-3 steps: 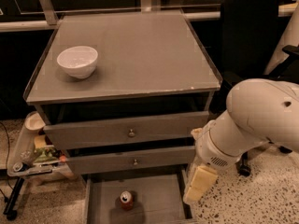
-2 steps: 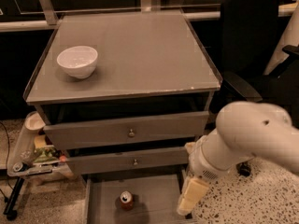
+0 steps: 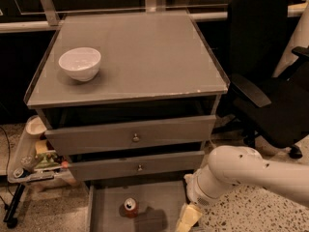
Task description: Pick coke can from bottom drawer and place on counter
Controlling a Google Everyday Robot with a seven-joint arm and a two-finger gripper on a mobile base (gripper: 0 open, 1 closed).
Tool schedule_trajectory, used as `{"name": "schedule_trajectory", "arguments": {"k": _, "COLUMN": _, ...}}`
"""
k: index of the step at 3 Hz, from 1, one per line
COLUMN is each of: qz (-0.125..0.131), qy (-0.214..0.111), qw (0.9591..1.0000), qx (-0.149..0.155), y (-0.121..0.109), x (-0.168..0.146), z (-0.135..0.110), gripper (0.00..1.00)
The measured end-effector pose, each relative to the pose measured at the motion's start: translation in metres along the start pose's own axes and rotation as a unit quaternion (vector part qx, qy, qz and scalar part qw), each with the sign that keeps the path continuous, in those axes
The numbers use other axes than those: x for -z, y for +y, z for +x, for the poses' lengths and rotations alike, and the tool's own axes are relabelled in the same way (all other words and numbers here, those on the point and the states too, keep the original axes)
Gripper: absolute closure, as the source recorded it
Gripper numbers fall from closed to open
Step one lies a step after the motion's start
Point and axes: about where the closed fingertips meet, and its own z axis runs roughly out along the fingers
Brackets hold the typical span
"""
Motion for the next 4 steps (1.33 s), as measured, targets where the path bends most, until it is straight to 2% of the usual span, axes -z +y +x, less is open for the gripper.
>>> {"name": "schedule_trajectory", "arguments": {"k": 1, "qz": 0.0, "qy": -0.004, "qw": 1.0, "qx": 0.002, "y": 0.001, "x": -0.007, "z": 0.003, "gripper": 0.0}}
{"name": "schedule_trajectory", "arguments": {"k": 2, "qz": 0.01, "qy": -0.033, "qw": 0.9993, "qx": 0.012, "y": -0.015, "x": -0.034, "z": 0.014, "gripper": 0.0}}
{"name": "schedule_trajectory", "arguments": {"k": 3, "qz": 0.015, "qy": -0.082, "qw": 0.9965, "qx": 0.007, "y": -0.042, "x": -0.079, "z": 0.033, "gripper": 0.0}}
{"name": "schedule_trajectory", "arguments": {"k": 4, "qz": -0.005, "qy": -0.124, "qw": 0.9922, "qx": -0.007, "y": -0.056, "x": -0.129, "z": 0.054, "gripper": 0.0}}
